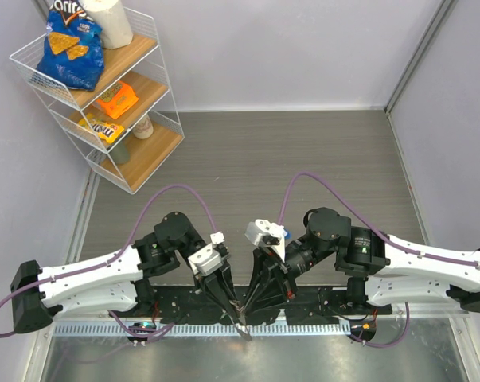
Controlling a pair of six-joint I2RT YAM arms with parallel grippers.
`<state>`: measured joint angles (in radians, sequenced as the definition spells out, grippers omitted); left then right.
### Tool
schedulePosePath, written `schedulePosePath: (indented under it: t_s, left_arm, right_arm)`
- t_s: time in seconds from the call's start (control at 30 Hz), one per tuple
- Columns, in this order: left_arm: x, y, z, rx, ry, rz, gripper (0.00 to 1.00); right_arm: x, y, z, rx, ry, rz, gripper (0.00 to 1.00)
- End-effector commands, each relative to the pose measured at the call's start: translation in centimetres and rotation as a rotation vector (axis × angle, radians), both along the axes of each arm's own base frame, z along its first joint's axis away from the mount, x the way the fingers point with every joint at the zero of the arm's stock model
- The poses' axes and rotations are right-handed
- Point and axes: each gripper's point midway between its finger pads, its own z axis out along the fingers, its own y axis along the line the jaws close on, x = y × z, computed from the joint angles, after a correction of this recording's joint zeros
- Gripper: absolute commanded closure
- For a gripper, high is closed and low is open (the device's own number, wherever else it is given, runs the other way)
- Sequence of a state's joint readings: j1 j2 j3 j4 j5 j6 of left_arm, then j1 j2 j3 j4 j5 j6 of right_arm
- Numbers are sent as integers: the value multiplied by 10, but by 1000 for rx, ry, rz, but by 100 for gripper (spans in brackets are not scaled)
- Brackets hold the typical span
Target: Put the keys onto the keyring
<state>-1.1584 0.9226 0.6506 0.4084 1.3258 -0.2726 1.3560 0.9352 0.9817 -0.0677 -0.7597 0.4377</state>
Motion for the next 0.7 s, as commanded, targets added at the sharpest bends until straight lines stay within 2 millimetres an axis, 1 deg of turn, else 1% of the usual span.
schedulePosePath:
  t_s: [0.0, 0.1, 0.13, 0.17, 0.2, 0.47, 0.5, 0.67]
  left_arm:
    - [1, -1, 15, -67, -32, 12, 100]
    - [1, -1, 14, -68, -34, 17, 100]
    - [1, -1, 14, -67, -35, 19, 100]
    - [1, 0, 14, -66, -36, 19, 100]
    - [1, 0, 15, -71, -39, 22, 100]
    - [3, 0, 20, -89, -43, 57, 100]
    - [3, -1, 21, -89, -42, 65, 100]
    - [8, -6, 20, -90, -31, 110, 100]
  right_arm:
    - [-2, -4, 24, 73, -10, -5, 83]
    - [-3, -4, 23, 69, -12, -3, 87]
    - [-2, -4, 23, 70, -14, -6, 89]
    - [-2, -4, 22, 65, -14, -6, 94]
    - [-2, -4, 21, 64, -15, -8, 95]
    - [4, -9, 18, 63, -37, -60, 94]
    - [5, -10, 19, 71, -44, -71, 95]
    - [11, -26, 42, 193, -71, -141, 95]
